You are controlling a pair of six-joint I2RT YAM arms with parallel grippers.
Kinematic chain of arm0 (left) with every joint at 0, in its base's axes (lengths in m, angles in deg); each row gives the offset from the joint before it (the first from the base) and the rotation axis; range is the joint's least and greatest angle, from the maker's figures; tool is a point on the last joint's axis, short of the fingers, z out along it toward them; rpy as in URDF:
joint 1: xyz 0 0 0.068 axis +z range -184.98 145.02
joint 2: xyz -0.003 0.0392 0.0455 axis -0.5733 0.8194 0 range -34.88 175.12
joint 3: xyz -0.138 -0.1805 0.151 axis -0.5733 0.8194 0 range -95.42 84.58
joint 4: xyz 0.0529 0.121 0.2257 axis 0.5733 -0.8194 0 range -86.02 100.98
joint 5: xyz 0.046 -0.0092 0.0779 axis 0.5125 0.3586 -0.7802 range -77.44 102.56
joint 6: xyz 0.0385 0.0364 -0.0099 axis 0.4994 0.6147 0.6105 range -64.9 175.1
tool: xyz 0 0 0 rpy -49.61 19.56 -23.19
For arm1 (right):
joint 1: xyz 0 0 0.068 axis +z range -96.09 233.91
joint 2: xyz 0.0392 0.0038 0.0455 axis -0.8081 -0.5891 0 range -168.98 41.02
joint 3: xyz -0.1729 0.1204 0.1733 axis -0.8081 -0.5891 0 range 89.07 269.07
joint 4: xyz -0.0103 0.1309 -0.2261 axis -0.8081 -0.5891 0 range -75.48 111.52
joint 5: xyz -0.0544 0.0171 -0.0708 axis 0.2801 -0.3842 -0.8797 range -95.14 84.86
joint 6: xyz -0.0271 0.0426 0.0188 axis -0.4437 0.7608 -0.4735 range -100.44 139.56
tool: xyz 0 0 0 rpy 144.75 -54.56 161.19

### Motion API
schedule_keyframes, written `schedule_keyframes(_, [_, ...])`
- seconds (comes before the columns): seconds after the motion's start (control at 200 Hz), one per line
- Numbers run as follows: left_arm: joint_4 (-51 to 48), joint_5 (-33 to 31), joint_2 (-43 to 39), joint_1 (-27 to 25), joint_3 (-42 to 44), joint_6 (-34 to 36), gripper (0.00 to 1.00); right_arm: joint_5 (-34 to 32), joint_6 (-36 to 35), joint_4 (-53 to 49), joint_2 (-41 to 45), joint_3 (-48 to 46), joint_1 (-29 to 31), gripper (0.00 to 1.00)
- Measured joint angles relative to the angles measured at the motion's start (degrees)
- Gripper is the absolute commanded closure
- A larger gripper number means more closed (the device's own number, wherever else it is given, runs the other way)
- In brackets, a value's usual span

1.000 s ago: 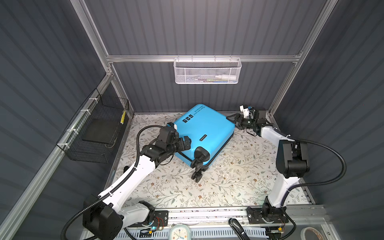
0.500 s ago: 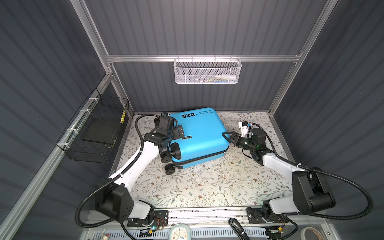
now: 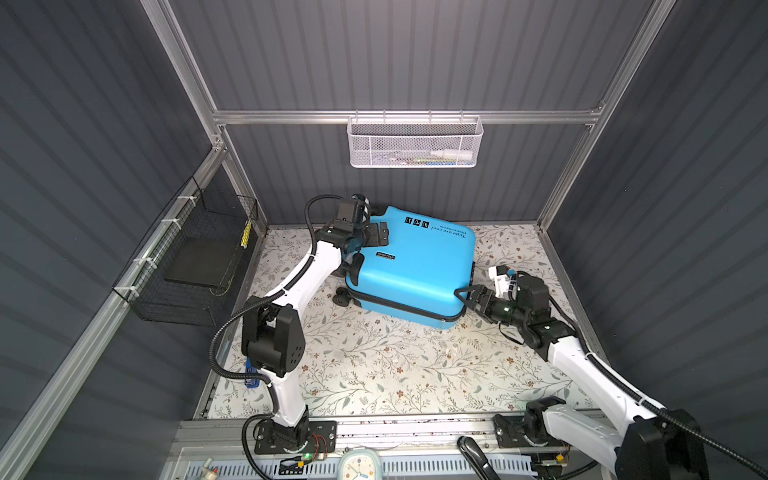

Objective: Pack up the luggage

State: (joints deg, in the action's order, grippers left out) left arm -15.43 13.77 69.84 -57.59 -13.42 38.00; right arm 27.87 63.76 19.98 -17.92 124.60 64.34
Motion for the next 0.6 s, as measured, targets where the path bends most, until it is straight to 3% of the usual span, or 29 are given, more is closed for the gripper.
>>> schedule_keyframes(0.22, [-6.1,2.36,-13.33,0.96,5.46,-1.55,0.0,-0.2,-0.96,-6.75,-3.61,10.25,-8.72,0.13])
schedule_keyframes(0.43, [-6.84,7.28,-31.63,0.92,21.7,-8.52,0.0,0.0,-2.4,-8.57,-20.7,28.59,-12.0,0.14])
schedule_keyframes(0.6, [-8.13,8.9,-39.23,-2.71,31.74,-14.25,0.0,0.66,-4.42,-12.44,-36.13,47.06,-12.96,0.15])
